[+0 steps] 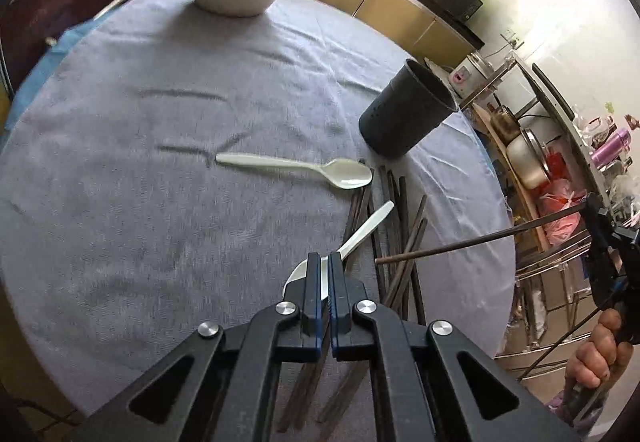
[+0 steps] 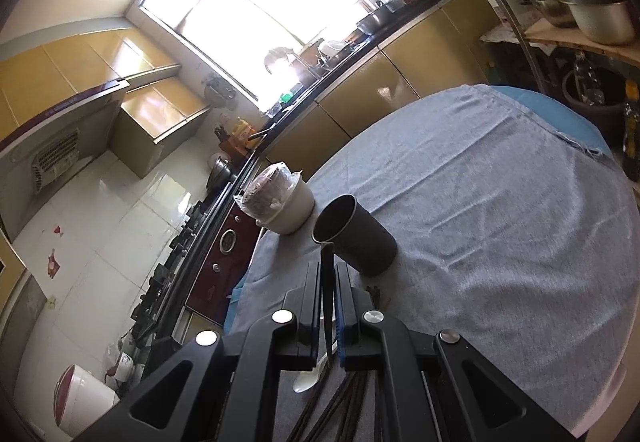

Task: Organize utensils

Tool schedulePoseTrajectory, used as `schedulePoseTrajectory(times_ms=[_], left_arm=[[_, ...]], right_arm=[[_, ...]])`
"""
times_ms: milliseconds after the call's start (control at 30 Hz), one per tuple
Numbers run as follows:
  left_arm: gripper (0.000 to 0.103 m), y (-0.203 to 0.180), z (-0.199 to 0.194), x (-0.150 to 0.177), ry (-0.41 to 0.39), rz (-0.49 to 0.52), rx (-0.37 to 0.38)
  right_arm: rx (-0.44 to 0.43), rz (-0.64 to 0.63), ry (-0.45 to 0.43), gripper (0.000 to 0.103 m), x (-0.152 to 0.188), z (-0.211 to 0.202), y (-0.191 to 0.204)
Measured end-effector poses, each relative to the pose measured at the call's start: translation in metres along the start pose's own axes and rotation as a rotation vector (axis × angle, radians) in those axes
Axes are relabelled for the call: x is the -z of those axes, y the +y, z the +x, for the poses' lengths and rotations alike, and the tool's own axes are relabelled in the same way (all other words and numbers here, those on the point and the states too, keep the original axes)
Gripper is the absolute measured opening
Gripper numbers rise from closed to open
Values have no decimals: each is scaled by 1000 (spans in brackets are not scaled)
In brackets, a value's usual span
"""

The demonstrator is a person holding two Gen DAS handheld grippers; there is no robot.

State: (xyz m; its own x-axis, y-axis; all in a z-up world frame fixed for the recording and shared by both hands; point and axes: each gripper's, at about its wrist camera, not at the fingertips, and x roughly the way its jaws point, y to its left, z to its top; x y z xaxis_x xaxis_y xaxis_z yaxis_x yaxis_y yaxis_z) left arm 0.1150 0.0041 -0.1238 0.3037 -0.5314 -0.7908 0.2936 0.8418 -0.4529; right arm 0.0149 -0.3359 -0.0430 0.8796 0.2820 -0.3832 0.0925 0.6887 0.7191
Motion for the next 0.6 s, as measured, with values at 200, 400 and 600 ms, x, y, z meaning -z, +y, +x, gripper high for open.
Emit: schedulePoseTrajectory(times_ms=[200, 400, 600], left_arm=[[43, 15, 17, 19, 61, -83, -17], [43, 2, 18, -29, -14, 15, -143], [43, -47, 59, -69, 88, 535, -298]], right_arm=[[16, 13, 9, 7, 5, 2, -8], [19, 23, 17, 7, 5, 4, -10], [34, 40, 27, 6, 6, 6, -17]])
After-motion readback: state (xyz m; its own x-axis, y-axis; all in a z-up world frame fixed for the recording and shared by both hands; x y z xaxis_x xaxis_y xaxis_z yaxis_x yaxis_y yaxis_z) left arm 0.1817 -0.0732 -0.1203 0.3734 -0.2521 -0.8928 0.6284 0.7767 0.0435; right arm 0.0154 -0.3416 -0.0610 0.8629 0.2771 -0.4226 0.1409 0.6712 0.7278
